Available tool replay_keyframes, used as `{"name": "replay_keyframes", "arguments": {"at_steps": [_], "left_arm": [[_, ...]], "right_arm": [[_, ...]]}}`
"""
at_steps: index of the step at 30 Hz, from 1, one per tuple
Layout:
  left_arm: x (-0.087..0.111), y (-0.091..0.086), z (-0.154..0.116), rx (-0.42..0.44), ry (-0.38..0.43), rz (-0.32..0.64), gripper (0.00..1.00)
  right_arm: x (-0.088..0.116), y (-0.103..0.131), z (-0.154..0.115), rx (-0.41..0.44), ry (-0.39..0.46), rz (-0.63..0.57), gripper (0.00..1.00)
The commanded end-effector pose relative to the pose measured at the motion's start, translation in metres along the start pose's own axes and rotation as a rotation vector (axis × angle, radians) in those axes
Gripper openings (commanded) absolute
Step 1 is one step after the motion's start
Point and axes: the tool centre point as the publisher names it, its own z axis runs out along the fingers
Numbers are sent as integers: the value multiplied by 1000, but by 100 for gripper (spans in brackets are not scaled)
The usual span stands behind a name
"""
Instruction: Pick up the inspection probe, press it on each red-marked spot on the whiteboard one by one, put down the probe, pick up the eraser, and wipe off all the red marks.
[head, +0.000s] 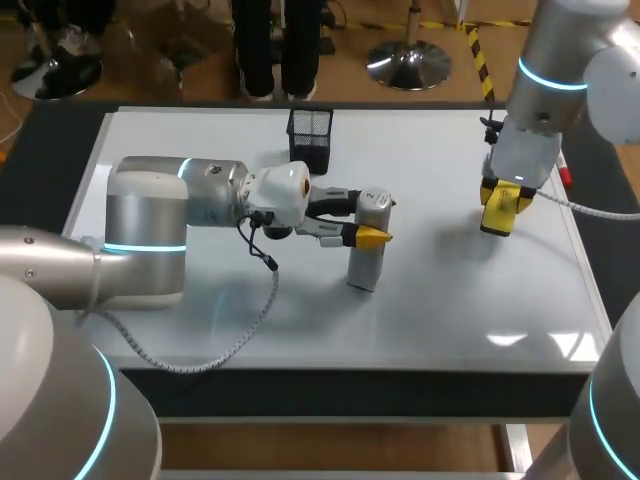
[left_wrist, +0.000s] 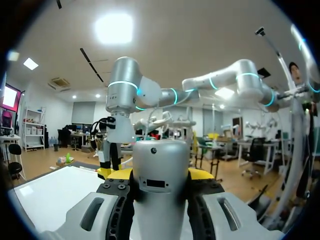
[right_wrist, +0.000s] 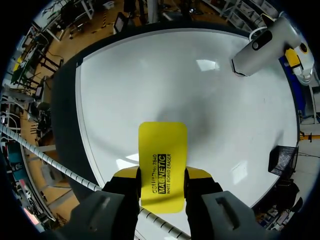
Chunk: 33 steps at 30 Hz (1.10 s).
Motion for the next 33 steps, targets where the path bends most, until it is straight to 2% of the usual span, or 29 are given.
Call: {"name": "replay_keyframes", "arguments": {"at_steps": [1, 24, 28, 33], "left_arm": [[-2, 2, 1, 5, 3, 1, 0], [-4, 9, -2, 2, 17, 7, 0], [-3, 7, -2, 2, 22, 7, 0], [-4, -4, -1, 13, 63, 1, 0]], "right_arm": [[0, -1, -1, 1, 4, -2, 0], [0, -1, -1, 1, 4, -2, 0], [0, -1, -1, 1, 4, -2, 0], [0, -1, -1, 1, 4, -2, 0]]}}
